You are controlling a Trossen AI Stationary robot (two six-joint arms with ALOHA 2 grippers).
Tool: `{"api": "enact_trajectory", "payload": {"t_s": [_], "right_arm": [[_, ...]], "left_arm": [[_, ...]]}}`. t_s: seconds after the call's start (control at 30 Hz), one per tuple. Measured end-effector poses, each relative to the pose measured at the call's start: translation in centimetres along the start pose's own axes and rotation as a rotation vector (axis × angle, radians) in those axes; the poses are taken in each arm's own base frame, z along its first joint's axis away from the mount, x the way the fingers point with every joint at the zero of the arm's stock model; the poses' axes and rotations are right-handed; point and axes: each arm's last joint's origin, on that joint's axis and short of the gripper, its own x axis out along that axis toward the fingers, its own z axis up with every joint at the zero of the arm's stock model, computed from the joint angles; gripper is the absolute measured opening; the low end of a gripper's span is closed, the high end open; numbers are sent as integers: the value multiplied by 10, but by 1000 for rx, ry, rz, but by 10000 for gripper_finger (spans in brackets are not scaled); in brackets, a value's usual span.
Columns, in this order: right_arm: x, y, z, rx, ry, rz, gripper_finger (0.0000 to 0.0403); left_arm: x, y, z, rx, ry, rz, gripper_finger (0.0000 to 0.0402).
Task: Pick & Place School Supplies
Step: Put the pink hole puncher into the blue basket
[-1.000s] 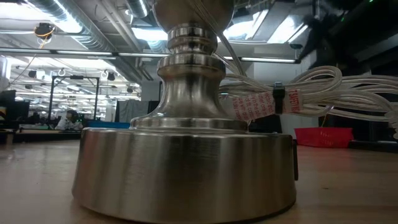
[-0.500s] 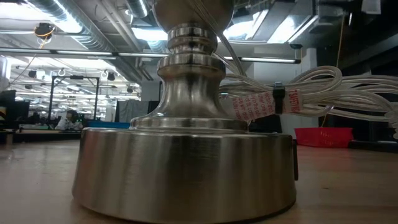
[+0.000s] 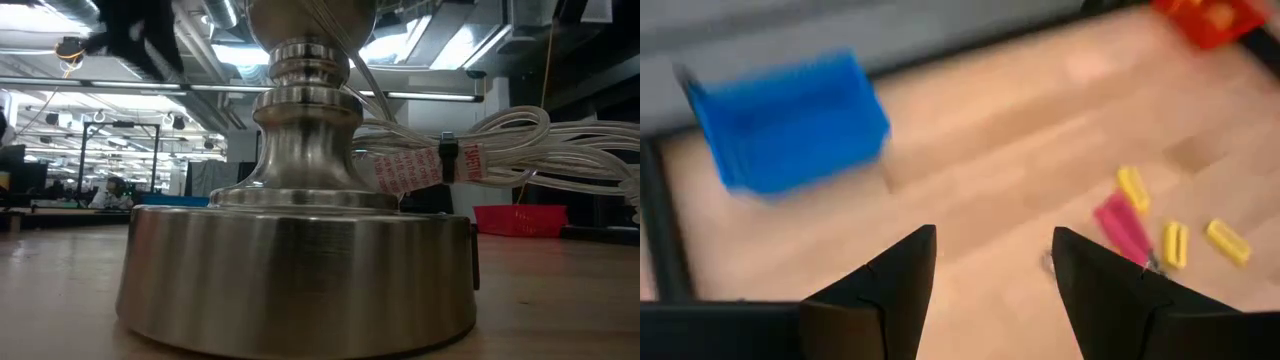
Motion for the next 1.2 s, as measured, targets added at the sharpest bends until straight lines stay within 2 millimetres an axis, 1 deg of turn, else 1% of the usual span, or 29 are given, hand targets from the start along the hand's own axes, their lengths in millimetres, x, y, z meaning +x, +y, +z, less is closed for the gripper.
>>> {"api": "enact_trajectory", "payload": {"t_s": [0.23, 0.3, 0.4, 0.57, 0.7, 0.8, 0.97, 1.2], "right_arm": [[0, 5, 5, 39, -85, 33, 213], [0, 5, 5, 56, -102, 24, 213], [0, 5, 6, 66, -113, 18, 213], [0, 4, 6, 72, -135, 8, 213], [0, 4, 6, 72, -139, 6, 213], [0, 4, 6, 76, -139, 6, 213], [0, 4, 6, 76, -139, 6, 213], [0, 4, 6, 76, -138, 6, 213]], "left_arm": [[75, 3, -46, -248, 151, -76, 198], [91, 1, -58, -268, 200, -117, 197], [107, -5, -73, -257, 284, -151, 190], [117, -25, -89, -222, 350, -225, 180], [124, -36, -103, -236, 407, -225, 180], [129, -48, -112, -233, 435, -260, 180], [134, -73, -111, -171, 432, -260, 180], [149, -100, -109, -65, 450, -169, 180]]}}
